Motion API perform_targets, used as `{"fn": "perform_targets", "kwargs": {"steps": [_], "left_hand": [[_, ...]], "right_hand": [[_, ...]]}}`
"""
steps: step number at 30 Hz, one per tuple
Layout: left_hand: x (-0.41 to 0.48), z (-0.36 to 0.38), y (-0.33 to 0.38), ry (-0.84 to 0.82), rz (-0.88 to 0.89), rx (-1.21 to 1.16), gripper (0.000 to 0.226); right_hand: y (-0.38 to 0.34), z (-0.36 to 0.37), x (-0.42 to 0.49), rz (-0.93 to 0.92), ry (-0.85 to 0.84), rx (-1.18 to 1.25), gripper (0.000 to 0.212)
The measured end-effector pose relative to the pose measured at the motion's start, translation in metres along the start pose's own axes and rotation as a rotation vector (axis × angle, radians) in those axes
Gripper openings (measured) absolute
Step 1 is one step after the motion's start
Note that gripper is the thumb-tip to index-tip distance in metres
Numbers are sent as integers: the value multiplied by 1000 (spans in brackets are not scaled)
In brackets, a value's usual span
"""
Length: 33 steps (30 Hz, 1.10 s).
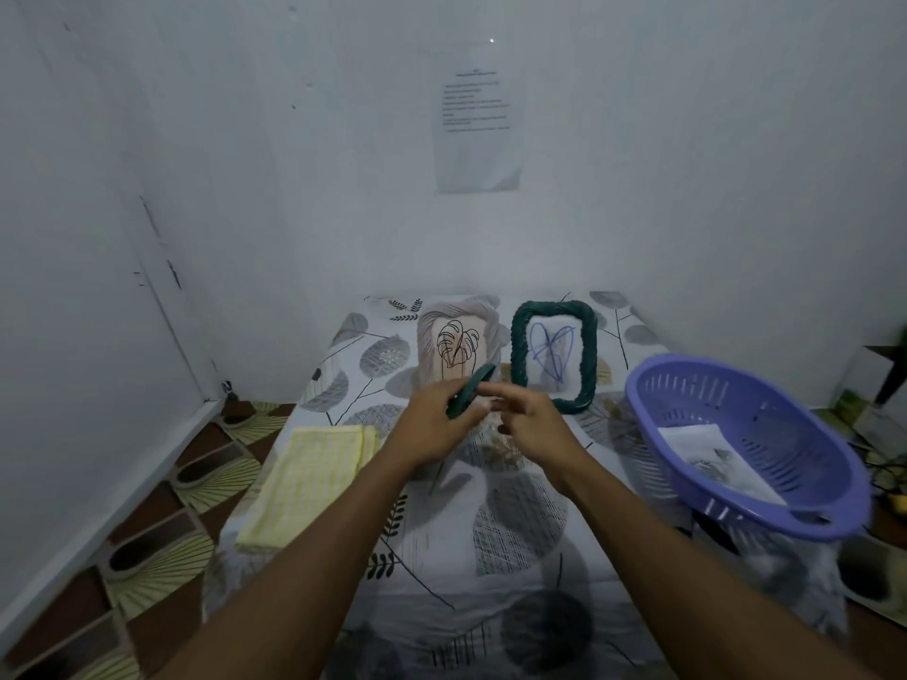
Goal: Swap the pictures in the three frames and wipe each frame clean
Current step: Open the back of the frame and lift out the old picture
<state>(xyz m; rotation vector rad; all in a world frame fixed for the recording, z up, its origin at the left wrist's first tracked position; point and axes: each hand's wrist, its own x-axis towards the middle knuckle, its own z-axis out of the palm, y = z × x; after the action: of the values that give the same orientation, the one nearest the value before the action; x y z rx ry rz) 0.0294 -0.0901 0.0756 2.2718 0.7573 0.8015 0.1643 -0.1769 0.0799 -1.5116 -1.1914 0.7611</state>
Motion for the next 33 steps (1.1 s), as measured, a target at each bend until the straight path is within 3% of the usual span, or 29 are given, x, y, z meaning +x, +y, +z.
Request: {"fn": "perform_targets", "kwargs": {"steps": [3, 5, 8, 10, 15, 21, 26, 33], "left_hand": [[-3, -6, 1, 54, -19, 54, 29], [0, -11, 0, 102, -54, 38, 28], [3, -17, 3, 130, -195, -301, 25], [2, -15, 5, 143, -250, -522, 23], [0, 10, -5, 176, -289, -700, 26], [3, 39, -35, 170, -360, -599, 33], [12, 58, -48, 206, -379, -538, 24], [5, 75, -65, 161, -356, -436, 30]], "right_hand": [[1, -5, 6, -7, 25, -67, 64], [8, -7, 8, -13, 96, -91, 57], [20, -9, 7, 13, 234, -73, 35], [27, -11, 5, 67, 251, -13, 39], [42, -16, 3, 137, 264, 136, 39], [62, -27, 2, 169, 254, 87, 47], [75, -27, 12, 72, 257, 30, 30], [104, -33, 26, 104, 239, -39, 6]]}}
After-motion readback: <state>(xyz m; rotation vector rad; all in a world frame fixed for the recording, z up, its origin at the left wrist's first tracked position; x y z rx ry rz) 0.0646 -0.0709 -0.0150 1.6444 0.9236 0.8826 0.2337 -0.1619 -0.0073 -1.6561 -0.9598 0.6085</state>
